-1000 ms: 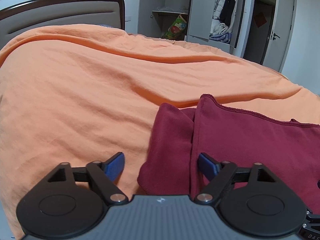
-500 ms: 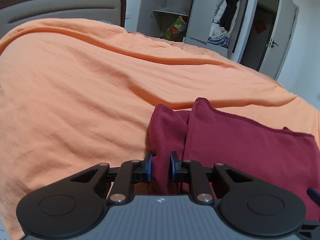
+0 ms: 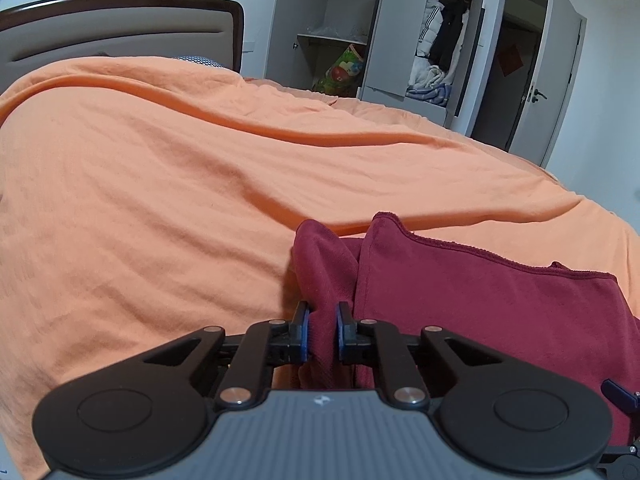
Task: Fold small clothes
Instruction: 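Close the left gripper on the folded shirt's edge, then lift the shirt edge with the left gripper and fold it over, release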
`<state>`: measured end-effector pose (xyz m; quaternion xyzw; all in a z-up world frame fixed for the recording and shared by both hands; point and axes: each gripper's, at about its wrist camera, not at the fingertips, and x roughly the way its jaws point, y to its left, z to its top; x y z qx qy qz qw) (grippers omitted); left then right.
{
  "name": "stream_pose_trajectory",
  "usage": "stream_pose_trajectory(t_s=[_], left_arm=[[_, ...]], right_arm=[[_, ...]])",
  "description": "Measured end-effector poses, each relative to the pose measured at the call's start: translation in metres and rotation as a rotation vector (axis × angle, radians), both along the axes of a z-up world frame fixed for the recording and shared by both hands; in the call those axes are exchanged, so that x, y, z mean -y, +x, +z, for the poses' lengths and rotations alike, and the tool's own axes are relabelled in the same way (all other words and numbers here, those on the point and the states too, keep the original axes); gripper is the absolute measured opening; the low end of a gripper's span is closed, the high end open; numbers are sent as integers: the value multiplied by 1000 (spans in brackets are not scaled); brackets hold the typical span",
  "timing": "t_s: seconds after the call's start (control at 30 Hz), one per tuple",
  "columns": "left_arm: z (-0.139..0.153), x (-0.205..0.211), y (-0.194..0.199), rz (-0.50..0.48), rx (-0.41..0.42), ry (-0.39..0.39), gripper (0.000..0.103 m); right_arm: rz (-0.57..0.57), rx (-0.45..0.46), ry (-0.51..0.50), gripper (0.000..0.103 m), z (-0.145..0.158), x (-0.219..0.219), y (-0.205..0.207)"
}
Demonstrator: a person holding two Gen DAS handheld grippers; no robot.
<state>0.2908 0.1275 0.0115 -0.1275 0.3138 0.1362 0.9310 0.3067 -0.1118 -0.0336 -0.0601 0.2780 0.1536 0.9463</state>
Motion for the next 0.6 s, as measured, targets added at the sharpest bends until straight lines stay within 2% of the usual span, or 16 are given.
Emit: stream_pose_trajectory(t_s=[0.37, 0.6], left_arm=[[33, 17, -6, -65, 79, -3, 11], [65, 53, 6, -175, 146, -35, 11]], right_arm=[[13, -7, 7, 103, 10, 5, 3], [6, 20, -3, 103, 20, 20, -2]])
